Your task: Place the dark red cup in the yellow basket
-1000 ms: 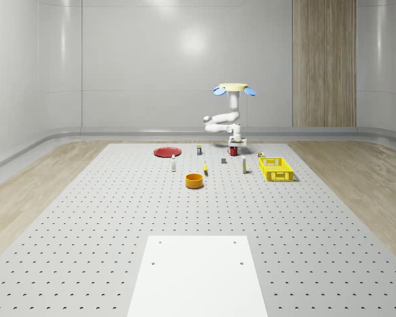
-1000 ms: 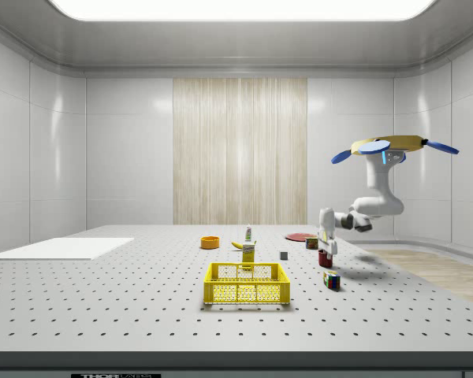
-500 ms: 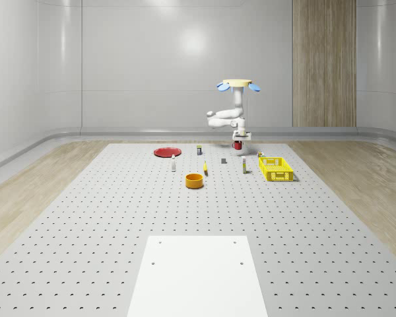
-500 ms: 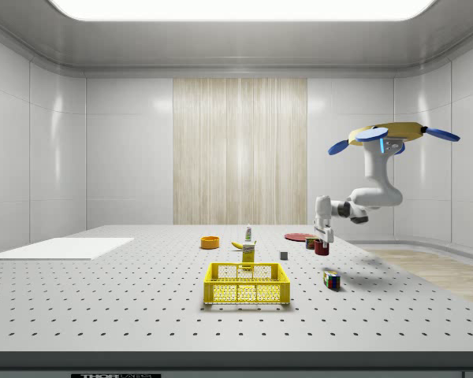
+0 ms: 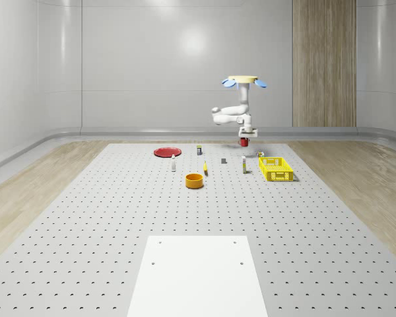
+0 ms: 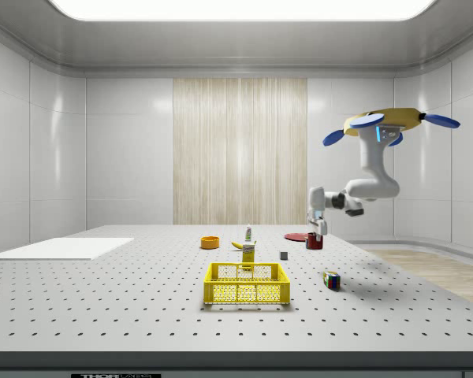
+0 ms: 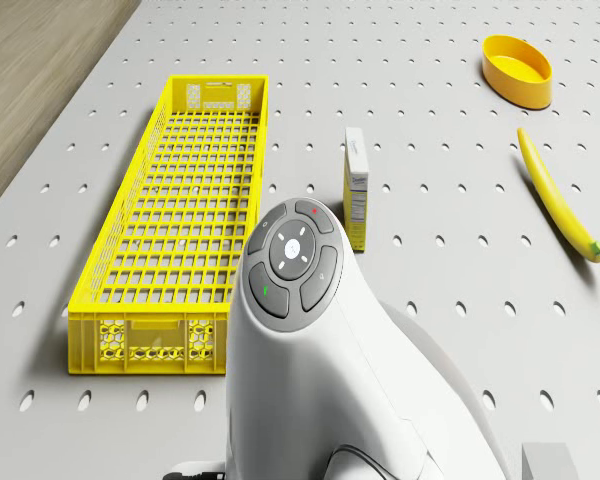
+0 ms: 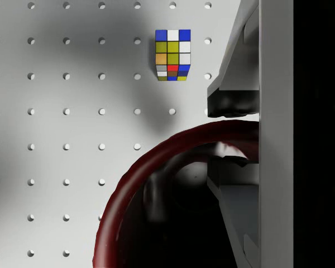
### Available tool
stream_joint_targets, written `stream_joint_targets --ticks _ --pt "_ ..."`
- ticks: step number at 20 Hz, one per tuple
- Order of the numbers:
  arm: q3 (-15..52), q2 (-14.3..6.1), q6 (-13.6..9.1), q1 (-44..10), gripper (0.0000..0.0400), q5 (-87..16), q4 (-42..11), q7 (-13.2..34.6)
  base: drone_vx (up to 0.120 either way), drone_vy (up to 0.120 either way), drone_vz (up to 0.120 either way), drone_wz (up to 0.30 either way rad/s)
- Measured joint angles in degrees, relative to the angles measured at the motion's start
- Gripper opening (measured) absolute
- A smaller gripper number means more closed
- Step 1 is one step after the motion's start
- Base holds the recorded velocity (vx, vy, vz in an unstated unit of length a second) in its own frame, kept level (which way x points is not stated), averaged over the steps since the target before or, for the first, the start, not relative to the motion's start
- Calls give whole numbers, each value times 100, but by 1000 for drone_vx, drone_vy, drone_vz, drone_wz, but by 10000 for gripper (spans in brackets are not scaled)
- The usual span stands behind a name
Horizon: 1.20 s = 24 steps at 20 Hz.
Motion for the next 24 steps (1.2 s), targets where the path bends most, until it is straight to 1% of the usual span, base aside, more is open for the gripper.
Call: stream_joint_targets --ticks 24 --pt "70 -308 286 -97 100 145 18 82 120 120 0 0"
